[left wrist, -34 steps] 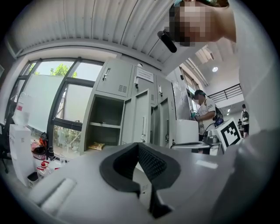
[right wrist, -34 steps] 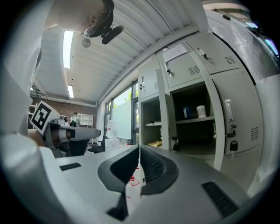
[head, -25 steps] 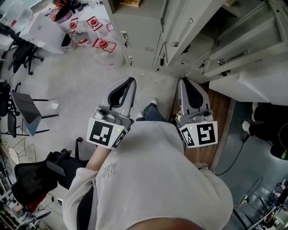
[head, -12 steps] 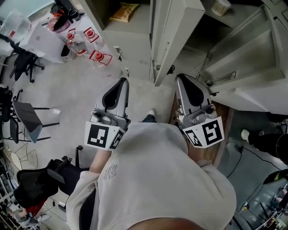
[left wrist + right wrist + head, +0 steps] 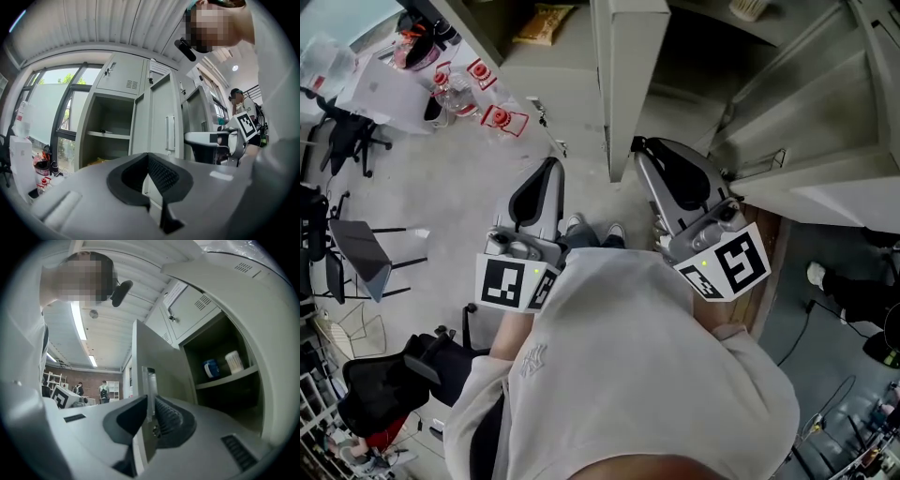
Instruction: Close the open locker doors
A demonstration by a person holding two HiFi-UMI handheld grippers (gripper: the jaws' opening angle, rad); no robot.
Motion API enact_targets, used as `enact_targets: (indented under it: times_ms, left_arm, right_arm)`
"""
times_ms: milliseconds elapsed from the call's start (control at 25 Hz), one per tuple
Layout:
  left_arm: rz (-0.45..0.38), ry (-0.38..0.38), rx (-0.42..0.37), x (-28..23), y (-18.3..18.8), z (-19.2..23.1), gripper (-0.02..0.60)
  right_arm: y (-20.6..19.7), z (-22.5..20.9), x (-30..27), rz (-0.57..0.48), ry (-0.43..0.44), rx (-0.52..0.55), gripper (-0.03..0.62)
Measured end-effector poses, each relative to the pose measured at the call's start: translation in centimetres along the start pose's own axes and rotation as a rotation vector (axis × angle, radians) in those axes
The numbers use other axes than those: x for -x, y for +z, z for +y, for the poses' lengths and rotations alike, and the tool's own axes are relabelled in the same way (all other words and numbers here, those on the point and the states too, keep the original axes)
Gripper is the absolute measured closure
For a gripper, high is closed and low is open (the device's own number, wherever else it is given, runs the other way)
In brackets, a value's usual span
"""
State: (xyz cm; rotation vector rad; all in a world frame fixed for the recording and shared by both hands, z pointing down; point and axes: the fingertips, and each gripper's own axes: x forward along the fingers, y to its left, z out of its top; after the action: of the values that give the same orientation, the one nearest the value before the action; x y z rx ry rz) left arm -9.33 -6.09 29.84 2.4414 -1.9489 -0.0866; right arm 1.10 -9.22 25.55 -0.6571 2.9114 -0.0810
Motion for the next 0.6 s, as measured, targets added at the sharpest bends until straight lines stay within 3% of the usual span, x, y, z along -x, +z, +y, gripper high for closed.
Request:
enact_targets:
  times_ms: [360, 600]
  left_arm:
    - [0.0, -0.016, 0.0, -1.1, 0.0, 0.2, 0.58]
    - [0.0, 0.001, 0.008, -0.9, 0.1, 2.3, 0.58]
  right_arm:
    - [0.3, 0.4, -0.7, -0.009, 0.055, -0.073, 0.537]
    - [-0.1, 2.2, -3.1, -0.008, 0.144, -0.137, 0.533]
